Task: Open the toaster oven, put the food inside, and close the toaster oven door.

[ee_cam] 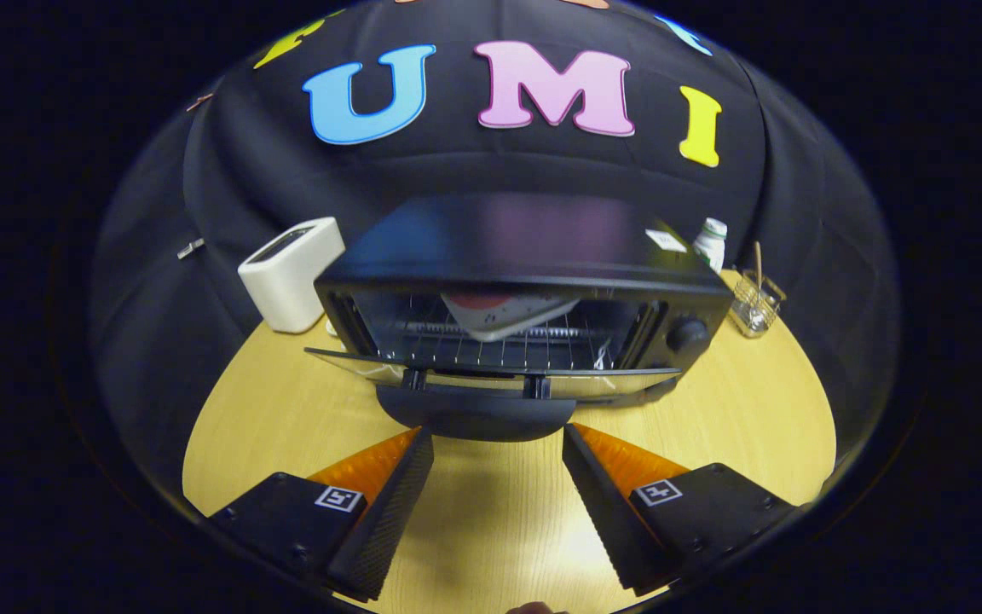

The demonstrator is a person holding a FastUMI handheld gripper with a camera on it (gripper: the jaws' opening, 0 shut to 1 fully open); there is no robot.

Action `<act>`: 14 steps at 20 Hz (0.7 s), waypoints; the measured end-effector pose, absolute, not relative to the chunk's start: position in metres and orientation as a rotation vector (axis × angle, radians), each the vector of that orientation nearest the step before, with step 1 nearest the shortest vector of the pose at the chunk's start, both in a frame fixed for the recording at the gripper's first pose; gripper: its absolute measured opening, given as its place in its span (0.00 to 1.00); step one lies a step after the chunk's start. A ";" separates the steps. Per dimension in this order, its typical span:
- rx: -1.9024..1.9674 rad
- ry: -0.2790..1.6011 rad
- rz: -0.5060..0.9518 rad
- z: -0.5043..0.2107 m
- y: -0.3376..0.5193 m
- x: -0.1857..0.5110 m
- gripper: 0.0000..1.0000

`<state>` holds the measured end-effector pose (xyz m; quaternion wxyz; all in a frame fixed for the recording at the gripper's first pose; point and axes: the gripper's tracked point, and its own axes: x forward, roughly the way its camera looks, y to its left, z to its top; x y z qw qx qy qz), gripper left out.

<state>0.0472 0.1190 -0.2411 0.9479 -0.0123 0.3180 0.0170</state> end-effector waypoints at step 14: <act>-0.096 0.106 -0.005 -0.032 0.024 0.020 0.99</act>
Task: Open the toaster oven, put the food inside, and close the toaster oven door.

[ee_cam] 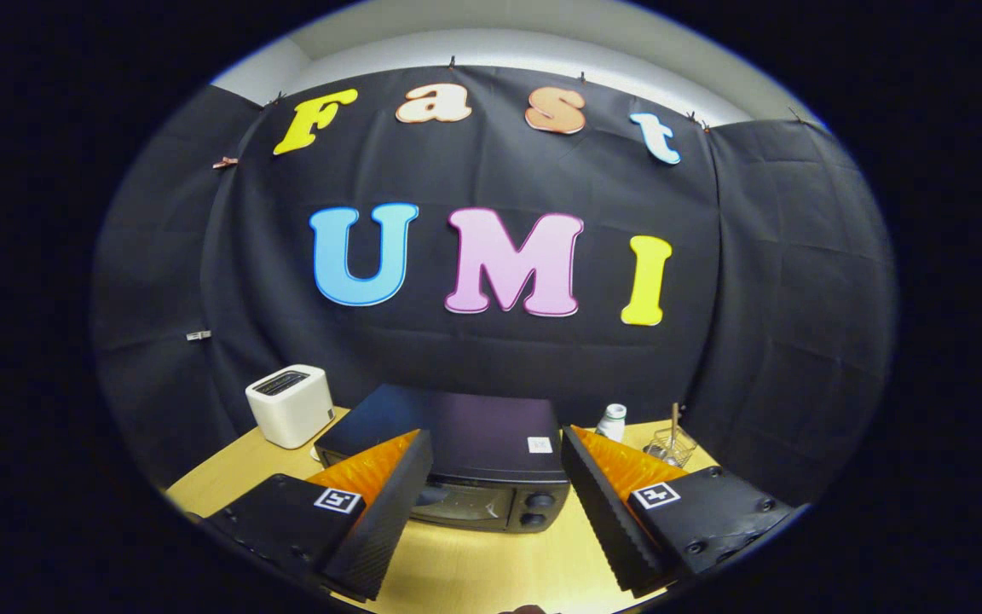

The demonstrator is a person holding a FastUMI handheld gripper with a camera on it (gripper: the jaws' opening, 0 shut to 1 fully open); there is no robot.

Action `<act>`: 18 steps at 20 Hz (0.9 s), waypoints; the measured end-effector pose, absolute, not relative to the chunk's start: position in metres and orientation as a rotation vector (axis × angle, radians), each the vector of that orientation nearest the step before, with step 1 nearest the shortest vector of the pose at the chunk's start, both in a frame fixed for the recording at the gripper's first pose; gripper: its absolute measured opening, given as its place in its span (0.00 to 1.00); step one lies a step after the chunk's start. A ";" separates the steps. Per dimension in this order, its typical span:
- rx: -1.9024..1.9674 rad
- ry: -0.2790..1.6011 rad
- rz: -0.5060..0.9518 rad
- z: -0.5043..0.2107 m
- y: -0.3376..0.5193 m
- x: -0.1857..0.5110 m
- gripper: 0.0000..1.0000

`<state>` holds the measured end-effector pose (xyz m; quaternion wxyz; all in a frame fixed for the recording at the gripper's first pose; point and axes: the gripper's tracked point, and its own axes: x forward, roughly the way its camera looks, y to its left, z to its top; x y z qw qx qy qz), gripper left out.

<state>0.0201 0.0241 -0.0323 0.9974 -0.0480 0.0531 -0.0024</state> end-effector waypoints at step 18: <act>-0.069 -0.013 -0.166 0.023 -0.078 -0.081 0.99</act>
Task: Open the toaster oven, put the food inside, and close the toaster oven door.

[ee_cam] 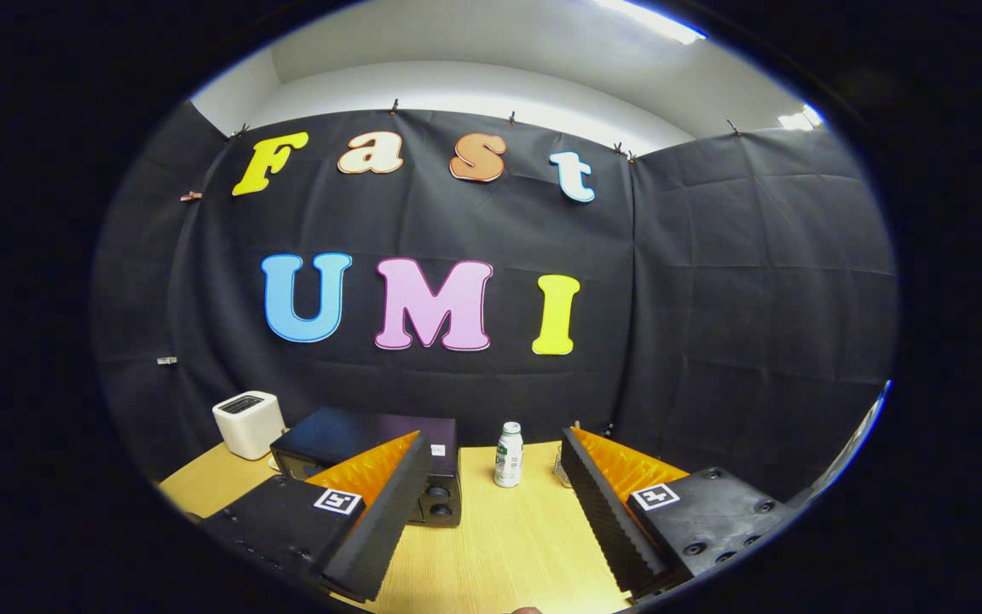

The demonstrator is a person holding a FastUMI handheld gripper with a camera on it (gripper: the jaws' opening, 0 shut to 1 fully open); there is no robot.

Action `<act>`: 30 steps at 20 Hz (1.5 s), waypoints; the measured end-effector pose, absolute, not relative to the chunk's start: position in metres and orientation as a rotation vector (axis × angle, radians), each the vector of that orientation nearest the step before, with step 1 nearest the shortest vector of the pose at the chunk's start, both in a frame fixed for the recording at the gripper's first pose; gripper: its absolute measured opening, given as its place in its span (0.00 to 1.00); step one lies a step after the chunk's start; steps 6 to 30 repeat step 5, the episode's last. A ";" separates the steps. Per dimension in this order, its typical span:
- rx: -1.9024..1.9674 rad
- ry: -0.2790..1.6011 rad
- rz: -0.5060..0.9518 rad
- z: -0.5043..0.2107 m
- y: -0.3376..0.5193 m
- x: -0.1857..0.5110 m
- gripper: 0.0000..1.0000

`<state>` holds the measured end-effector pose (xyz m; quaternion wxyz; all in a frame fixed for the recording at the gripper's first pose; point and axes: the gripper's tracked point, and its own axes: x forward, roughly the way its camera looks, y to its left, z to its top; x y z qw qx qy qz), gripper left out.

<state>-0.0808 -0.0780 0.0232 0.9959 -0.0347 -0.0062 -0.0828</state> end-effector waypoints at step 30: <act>-0.068 -0.024 -0.152 0.029 -0.074 -0.077 0.99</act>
